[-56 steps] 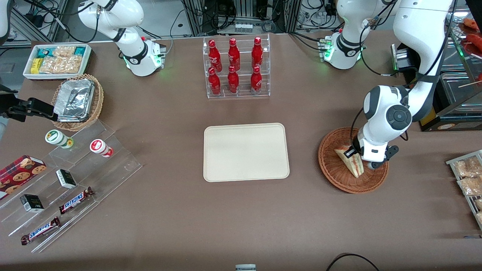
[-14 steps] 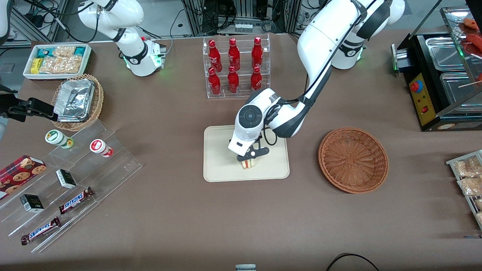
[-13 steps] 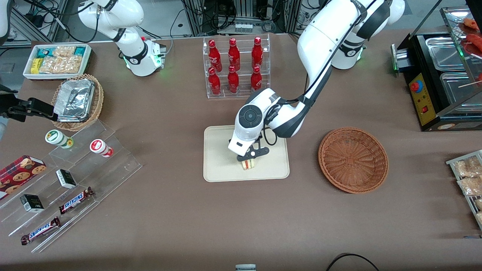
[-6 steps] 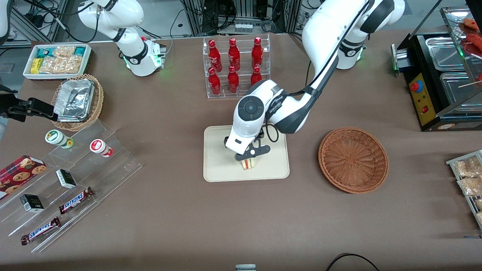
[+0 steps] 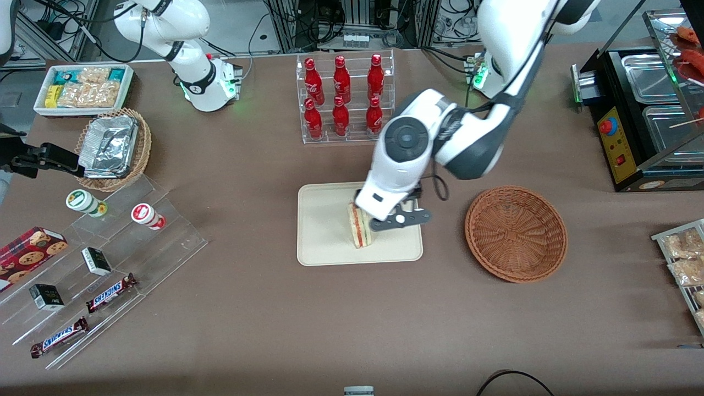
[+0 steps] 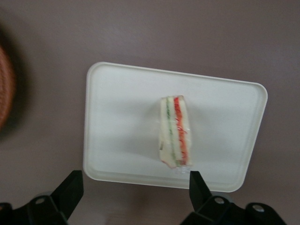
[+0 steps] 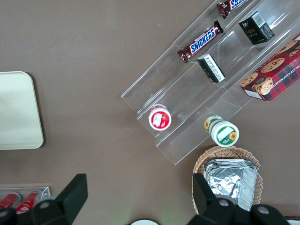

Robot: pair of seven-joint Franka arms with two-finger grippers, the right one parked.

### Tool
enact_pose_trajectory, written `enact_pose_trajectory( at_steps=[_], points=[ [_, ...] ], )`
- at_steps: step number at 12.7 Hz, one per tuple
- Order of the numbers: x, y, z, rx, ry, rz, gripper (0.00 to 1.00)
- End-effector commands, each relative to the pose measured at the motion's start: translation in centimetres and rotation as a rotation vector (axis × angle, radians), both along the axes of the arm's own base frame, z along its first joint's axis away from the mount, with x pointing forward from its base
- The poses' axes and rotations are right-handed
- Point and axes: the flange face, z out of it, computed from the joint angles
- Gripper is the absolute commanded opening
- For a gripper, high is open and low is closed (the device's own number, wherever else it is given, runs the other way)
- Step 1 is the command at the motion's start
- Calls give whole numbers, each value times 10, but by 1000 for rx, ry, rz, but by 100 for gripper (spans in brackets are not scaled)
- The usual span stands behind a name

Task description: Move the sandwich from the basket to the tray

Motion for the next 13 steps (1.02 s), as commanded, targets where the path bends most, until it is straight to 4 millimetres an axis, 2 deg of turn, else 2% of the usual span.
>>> enact_pose_trajectory(
  at_steps=[1, 3, 5, 7, 10, 13],
  points=[
    [15, 73, 33, 23, 47, -76, 100],
    [32, 142, 53, 24, 44, -78, 100],
    [23, 187, 67, 26, 53, -172, 100],
    [23, 248, 76, 19, 58, -162, 100],
    [15, 295, 86, 12, 52, -217, 100],
    [5, 303, 101, 15, 39, -242, 100]
  ],
)
